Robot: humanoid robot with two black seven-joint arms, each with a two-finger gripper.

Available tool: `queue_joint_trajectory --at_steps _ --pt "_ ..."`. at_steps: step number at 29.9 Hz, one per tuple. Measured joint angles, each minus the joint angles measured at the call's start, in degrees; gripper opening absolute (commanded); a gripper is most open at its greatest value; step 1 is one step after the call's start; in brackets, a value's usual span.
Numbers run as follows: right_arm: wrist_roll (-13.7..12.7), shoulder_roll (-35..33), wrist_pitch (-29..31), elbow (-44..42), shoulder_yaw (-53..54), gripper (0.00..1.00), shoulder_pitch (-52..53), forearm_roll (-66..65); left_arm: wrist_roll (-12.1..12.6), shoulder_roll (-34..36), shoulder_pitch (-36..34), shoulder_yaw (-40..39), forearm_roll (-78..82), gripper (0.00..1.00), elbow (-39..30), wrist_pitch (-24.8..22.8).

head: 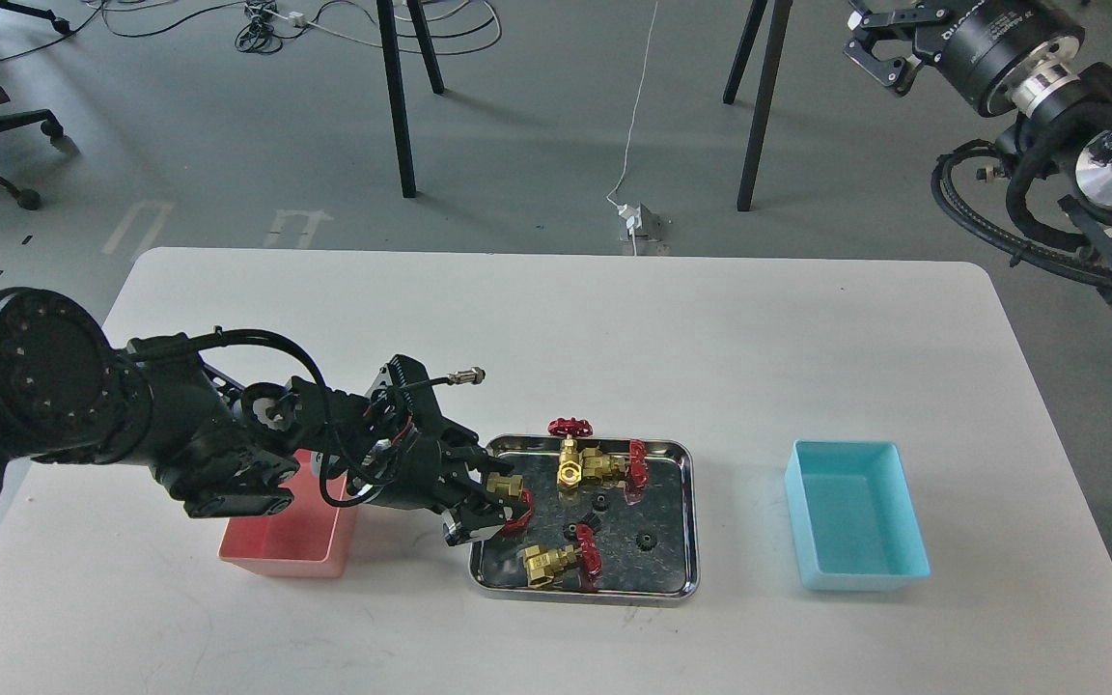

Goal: Place valve in pink box and gear in blue box
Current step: 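Lower the left gripper and grasp the brass valve with red handwheel, then lift the held valve up out of the tray with the left gripper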

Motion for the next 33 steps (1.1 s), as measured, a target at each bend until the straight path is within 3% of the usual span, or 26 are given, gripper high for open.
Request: queue_joint_trajectory --at_steps 8,21,27,33 --pt "0.12 -0.08 0.0 0.0 0.15 1.0 -0.58 0.0 0.0 0.04 -0.03 -0.13 0.15 0.2 0.79 0.18" --pt "0.12 -0.07 0.0 -0.01 0.6 1.0 -0.63 0.0 0.0 3.49 -2.75 -3.75 -0.09 0.18 -2.78 0.53" --pt "0.12 0.4 -1.49 -0.56 0.23 1.0 1.67 -0.12 -0.02 11.92 -8.03 -8.91 -0.1 0.19 -12.03 0.4" --pt "0.12 0.83 -10.62 -0.77 -1.09 1.0 5.35 -3.9 0.01 24.91 -15.06 -9.74 2.62 0.19 -19.09 0.28"
